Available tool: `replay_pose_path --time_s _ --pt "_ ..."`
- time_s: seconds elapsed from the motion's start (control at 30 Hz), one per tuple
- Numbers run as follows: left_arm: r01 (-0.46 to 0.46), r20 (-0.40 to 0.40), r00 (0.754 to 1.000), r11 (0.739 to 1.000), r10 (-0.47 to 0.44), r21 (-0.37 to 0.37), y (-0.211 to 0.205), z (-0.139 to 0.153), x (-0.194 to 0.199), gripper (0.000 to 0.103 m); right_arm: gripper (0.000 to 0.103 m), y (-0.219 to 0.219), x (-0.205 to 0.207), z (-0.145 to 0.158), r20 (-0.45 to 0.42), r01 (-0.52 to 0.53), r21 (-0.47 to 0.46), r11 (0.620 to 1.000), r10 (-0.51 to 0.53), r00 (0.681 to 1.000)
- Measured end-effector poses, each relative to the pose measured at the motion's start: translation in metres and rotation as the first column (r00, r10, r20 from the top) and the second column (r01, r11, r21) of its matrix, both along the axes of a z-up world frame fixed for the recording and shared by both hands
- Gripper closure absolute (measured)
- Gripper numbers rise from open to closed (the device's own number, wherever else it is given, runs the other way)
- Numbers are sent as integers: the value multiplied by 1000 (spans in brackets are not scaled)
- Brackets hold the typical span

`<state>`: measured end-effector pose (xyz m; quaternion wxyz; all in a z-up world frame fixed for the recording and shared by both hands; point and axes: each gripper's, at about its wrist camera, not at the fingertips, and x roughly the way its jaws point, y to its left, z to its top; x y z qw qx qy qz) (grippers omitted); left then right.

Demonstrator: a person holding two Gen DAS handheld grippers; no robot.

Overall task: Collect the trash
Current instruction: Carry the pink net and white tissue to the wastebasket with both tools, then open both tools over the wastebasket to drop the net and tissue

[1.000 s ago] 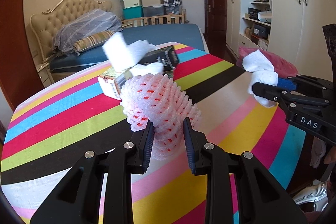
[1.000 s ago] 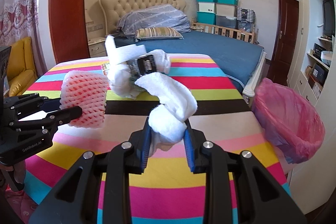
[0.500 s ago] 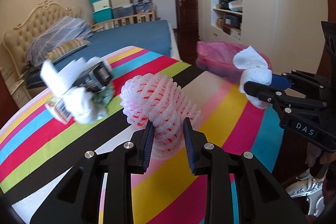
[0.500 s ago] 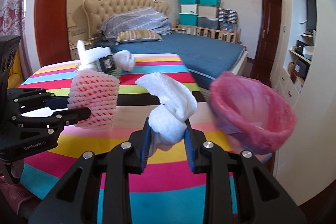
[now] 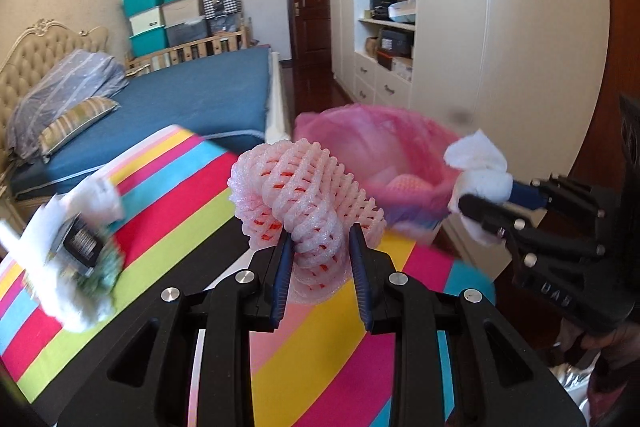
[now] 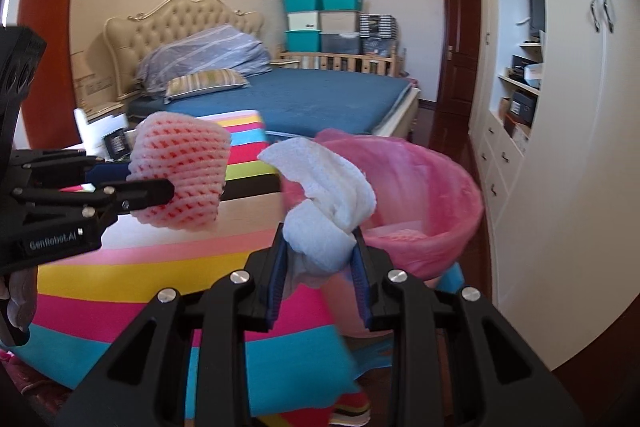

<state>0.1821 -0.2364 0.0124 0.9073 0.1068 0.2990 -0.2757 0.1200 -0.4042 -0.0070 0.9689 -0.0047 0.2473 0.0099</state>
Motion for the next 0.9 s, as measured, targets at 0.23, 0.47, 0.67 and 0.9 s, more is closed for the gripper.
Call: replay_pose_path --time_s 0.23,0.47,0.67,0.9 --pt "54 -11 998 998 -55 -31 -45 7 34 76 74 -42 22 -1 8 74 22 997 -74 997" --pt "50 -29 998 997 -52 -54 -75 8 72 76 71 -63 51 -4 17 98 14 995 -98 995" --pt "36 -34 999 997 -38 -71 -87 10 102 66 37 -69 77 -15 17 82 -15 997 -81 997" --pt "-78 43 996 992 82 -104 -46 18 87 14 30 -77 53 -19 32 97 -6 995 -97 995"
